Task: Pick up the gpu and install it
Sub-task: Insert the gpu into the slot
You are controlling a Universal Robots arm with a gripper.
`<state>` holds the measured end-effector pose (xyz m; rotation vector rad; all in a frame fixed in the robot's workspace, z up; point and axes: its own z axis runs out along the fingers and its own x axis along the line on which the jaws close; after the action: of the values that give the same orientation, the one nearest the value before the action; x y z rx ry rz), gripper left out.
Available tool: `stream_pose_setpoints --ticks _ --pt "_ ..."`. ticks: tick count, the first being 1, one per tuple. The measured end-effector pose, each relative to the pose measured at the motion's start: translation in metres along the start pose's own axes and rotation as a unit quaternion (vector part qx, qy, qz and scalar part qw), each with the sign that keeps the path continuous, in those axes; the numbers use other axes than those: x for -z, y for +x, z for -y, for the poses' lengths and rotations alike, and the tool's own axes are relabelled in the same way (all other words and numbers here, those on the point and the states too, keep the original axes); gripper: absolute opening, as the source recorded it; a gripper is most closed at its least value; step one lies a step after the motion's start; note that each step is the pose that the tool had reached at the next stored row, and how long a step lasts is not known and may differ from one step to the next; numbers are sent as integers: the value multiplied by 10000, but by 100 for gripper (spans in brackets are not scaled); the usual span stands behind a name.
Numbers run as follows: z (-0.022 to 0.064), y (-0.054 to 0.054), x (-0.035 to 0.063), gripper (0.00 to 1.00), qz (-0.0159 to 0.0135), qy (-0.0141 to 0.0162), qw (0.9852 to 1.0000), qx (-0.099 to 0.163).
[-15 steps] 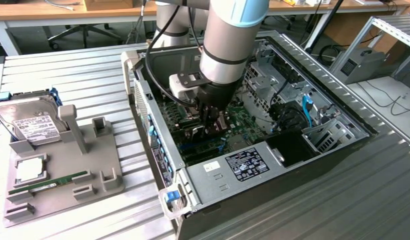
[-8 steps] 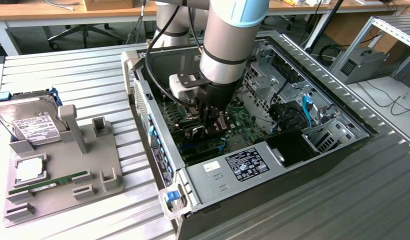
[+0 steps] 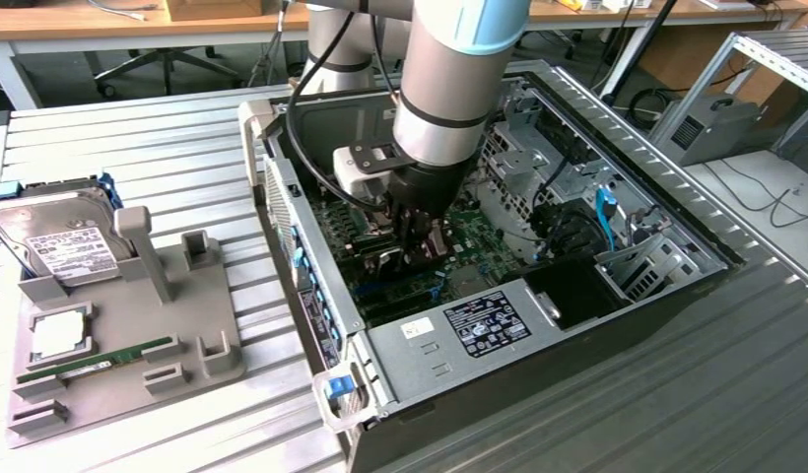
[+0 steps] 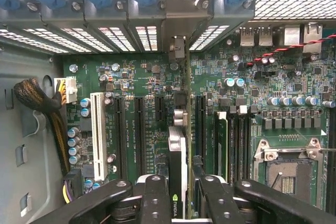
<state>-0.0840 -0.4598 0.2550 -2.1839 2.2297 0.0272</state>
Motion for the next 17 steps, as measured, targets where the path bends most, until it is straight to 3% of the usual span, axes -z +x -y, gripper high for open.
stream_pose_setpoints --ticks 17 --pt "0 1 -24 27 0 0 10000 0"
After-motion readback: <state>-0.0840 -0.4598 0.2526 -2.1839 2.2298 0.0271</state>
